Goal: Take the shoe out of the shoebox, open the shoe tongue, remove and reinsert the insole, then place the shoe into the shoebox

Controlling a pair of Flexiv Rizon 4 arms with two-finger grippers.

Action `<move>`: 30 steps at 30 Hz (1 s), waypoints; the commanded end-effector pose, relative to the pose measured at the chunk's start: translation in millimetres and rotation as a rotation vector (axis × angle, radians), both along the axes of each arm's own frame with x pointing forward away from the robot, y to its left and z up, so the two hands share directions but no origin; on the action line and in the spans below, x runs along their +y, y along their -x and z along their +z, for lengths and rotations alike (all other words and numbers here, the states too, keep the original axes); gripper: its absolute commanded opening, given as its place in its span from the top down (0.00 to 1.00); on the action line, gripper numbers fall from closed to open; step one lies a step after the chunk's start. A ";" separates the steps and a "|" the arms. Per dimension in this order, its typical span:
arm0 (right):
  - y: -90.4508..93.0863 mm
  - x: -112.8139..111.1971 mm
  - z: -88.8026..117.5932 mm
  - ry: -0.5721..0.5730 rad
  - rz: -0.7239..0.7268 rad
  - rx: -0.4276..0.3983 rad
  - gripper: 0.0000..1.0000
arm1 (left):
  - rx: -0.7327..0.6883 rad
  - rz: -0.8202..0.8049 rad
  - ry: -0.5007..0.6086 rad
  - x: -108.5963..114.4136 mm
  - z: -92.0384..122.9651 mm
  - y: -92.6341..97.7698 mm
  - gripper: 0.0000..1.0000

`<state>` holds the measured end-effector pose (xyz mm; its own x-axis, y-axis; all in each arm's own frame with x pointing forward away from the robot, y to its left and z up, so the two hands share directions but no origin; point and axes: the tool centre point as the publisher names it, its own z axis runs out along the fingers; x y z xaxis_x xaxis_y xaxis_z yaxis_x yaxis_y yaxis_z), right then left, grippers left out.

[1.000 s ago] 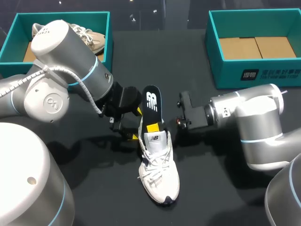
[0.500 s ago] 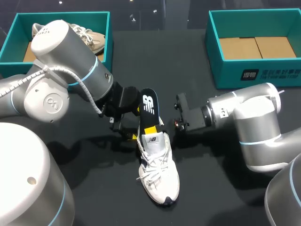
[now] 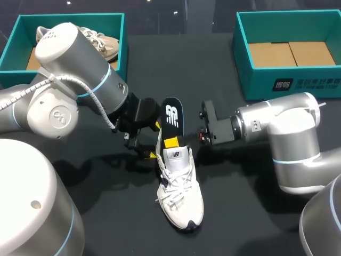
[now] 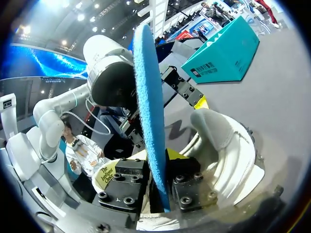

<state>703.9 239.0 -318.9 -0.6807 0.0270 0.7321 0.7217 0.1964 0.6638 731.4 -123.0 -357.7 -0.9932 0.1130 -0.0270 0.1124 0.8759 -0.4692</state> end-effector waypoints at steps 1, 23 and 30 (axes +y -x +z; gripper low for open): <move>-7.8 0.4 6.0 0.011 0.012 -0.004 0.81 | -0.001 0.000 -0.002 -0.6 -0.6 0.1 0.00; -23.6 6.4 6.3 0.038 0.031 0.016 1.00 | -0.001 0.000 -0.002 -0.6 -0.6 0.1 0.00; -13.0 6.3 -6.5 0.039 0.034 0.063 1.00 | -0.001 0.000 -0.002 -0.6 -0.6 0.1 0.00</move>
